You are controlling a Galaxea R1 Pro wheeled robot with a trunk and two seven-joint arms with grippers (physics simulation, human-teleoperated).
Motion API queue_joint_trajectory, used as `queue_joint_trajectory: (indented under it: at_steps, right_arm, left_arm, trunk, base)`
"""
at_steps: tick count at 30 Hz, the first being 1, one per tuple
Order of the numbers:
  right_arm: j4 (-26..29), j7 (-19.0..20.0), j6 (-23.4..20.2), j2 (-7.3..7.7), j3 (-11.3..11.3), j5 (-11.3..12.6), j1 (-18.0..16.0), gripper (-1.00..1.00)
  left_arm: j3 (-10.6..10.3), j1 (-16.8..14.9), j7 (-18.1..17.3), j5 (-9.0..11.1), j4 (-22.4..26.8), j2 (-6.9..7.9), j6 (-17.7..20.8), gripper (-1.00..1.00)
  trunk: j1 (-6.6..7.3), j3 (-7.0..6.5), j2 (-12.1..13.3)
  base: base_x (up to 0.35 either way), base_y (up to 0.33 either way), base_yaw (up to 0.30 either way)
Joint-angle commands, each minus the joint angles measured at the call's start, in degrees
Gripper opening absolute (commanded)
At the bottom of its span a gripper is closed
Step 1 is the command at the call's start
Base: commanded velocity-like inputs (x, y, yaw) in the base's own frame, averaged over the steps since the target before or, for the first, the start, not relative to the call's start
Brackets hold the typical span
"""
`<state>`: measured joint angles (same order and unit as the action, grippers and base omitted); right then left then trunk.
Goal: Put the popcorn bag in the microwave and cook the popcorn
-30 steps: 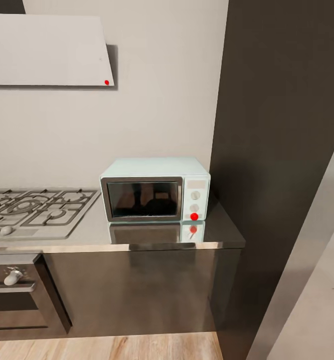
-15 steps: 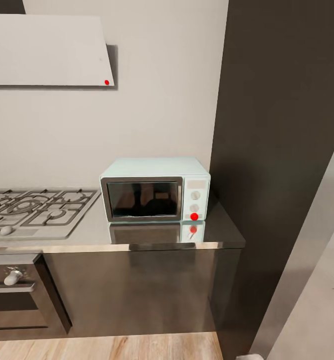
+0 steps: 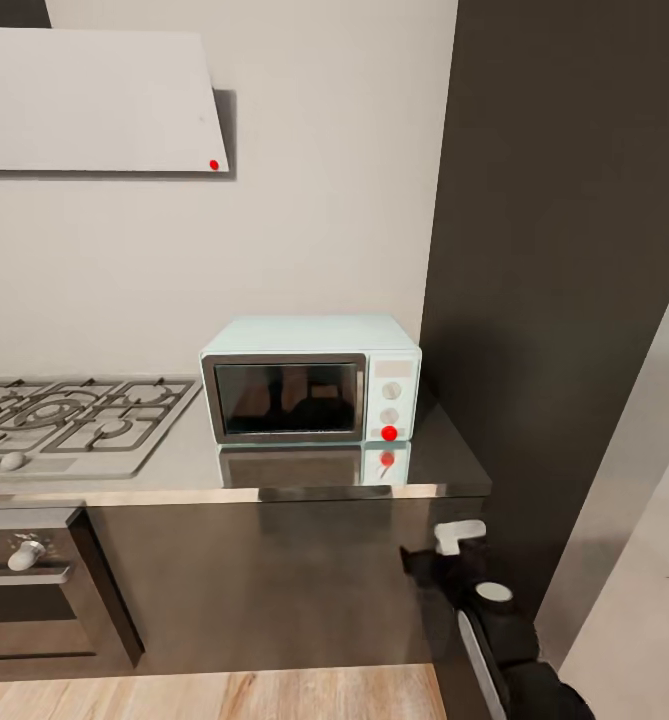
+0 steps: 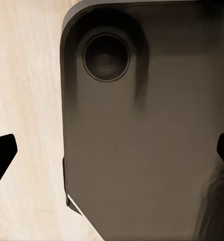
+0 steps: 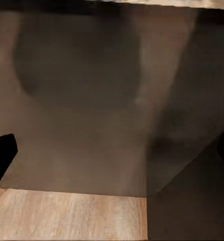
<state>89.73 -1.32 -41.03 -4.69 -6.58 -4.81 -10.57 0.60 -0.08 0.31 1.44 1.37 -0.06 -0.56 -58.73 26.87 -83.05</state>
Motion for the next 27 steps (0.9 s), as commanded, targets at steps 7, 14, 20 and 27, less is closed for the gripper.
queue_joint_trajectory:
  at_steps: [7,14,20,27]
  right_arm:
    - [-0.8,-0.3,-0.7,-5.31,0.0,0.0,-15.3,1.00]
    - [-18.7,-8.0,6.2,-5.31,-0.1,-0.3,-27.6,1.00]
    - [-14.9,-9.1,6.0,-5.31,-0.1,-0.2,-27.6,1.00]
    - [-15.1,-8.6,6.1,-5.31,-0.5,0.1,-27.6,1.00]
  left_arm:
    - [-0.1,0.0,-0.4,0.1,0.0,-0.03,-0.1,1.00]
    - [-0.1,0.0,-0.4,0.1,0.0,0.16,-0.1,1.00]
    - [-0.1,0.0,-0.5,0.1,0.0,0.23,0.0,1.00]
    - [-0.2,0.0,-0.5,0.1,0.0,0.19,0.1,1.00]
  trunk:
    - [0.00,0.06,0.0]
    - [0.00,0.06,0.0]
    - [0.00,0.06,0.0]
    - [0.00,0.06,0.0]
  base:
    - [0.000,0.000,0.000]
    - [0.000,0.000,0.000]
    - [0.045,0.167,0.000]
    - [0.057,0.135,0.000]
